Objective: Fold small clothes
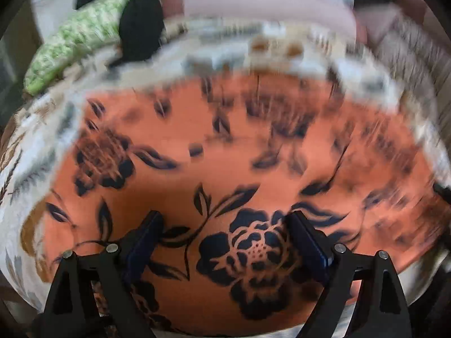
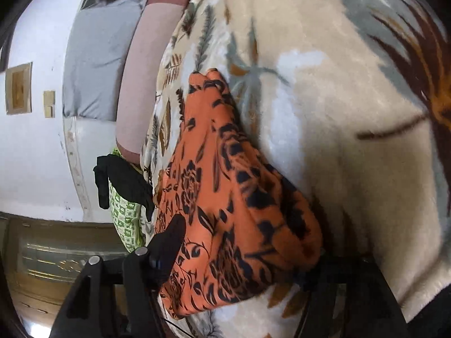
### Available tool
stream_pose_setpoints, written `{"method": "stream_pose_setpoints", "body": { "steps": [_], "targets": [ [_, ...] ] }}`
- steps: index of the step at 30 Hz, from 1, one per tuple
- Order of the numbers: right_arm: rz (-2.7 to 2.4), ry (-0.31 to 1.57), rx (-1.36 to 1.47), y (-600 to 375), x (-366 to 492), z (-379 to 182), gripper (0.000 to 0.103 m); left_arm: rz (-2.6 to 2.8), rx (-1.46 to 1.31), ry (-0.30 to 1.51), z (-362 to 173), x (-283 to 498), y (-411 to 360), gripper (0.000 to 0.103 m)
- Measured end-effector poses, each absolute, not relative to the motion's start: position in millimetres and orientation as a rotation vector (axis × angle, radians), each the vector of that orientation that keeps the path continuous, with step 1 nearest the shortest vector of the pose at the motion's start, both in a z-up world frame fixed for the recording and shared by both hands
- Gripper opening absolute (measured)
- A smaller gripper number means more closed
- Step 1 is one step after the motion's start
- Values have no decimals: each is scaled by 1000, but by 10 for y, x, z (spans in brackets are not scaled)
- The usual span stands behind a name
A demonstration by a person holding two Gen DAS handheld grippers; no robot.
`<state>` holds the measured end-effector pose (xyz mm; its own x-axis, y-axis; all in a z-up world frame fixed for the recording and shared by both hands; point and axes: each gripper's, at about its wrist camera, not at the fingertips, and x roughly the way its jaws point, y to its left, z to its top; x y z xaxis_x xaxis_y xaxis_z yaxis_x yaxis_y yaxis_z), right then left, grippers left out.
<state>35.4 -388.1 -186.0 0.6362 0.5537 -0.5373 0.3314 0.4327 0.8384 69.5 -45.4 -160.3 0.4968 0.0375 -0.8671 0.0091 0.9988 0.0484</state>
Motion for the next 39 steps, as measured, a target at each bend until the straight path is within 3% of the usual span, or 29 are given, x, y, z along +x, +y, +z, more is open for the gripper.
{"method": "stream_pose_setpoints", "body": {
  "steps": [1, 7, 8, 12, 17, 19, 21, 23, 32, 39],
  "targets": [
    [162, 939, 1128, -3855, 382, -1830, 18, 15, 73, 1021, -1598, 672, -477, 92],
    [212, 858, 720, -3301, 526, -844, 16, -14, 8, 1035, -1517, 655, -374, 87],
    [234, 833, 648, -3123, 542, -648, 16, -23, -52, 1012, -1440, 596, -257, 81],
    [367, 752, 393, -2139, 566, -33, 16, 43, -246, 842, -1036, 230, 408, 80],
    [571, 754, 217, -878, 405, 5, 17, 201, -480, 760, -1005, -323, 1440, 81],
    [646, 827, 194, -425, 446, -325, 23, 240, -538, 769, -1119, -456, 1657, 81],
    [756, 976, 171, -75, 573, -838, 65, 275, -600, 805, -1268, -549, 1848, 81],
    [737, 1143, 155, 110, 654, -1302, 68, 268, -645, 825, -1333, -632, 1924, 81],
    [669, 971, 322, -635, 518, -779, 82, 3, -717, 790, -1163, -599, 1475, 81],
    [596, 989, 444, -1075, 520, -925, 83, -41, -697, 873, -1298, -320, 1089, 81]
  ]
}}
